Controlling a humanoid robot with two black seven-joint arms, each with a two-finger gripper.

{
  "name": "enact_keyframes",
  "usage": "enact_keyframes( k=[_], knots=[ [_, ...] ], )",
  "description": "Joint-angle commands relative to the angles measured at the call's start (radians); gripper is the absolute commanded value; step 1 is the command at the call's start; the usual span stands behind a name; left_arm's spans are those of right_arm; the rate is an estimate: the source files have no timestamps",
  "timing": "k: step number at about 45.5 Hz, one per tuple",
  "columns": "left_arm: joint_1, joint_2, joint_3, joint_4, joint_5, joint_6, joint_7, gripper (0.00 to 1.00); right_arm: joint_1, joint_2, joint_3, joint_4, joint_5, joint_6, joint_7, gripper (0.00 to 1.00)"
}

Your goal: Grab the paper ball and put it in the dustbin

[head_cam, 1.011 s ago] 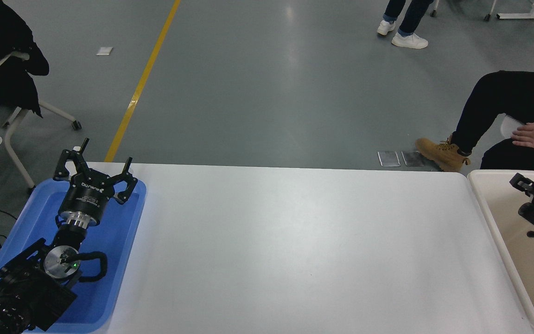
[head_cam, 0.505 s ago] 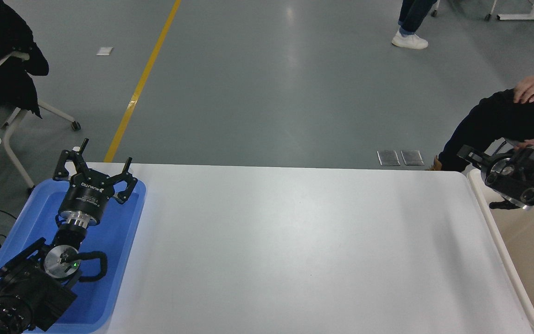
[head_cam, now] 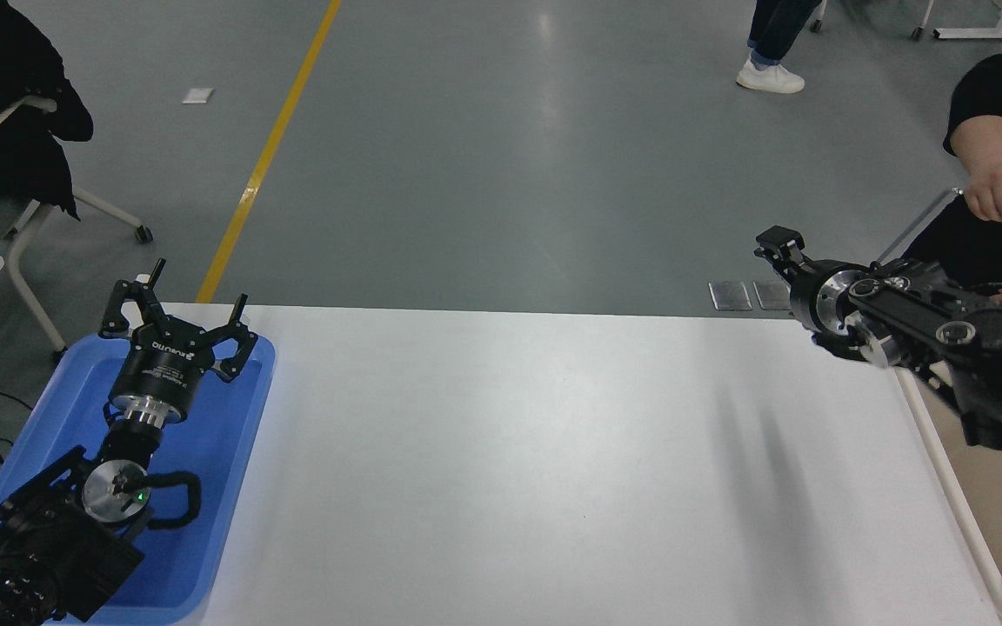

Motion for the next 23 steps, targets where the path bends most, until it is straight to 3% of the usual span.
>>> enact_keyframes(
  k=[1,15,17,23],
  knots=[
    [0.0,0.0,0.0,0.0,0.0,0.0,0.0,1.0,-0.166,0.068,0.373,0.009,-0.004,0.004,0.01,1.0],
    [0.0,0.0,0.002,0.0,0.0,0.0,0.0,1.0,-0.23,0.078,0.585,0.038,-0.004,0.014,0.112,1.0],
    [0.0,0.0,0.0,0.0,0.0,0.0,0.0,1.0,-0.238,0.081,0.622,0.047,-0.004,0.014,0.138,1.0],
    [0.0,0.0,0.0,0.0,0.0,0.0,0.0,1.0,-0.282,0.095,0.741,0.067,-0.004,0.055,0.274,1.0]
  ],
)
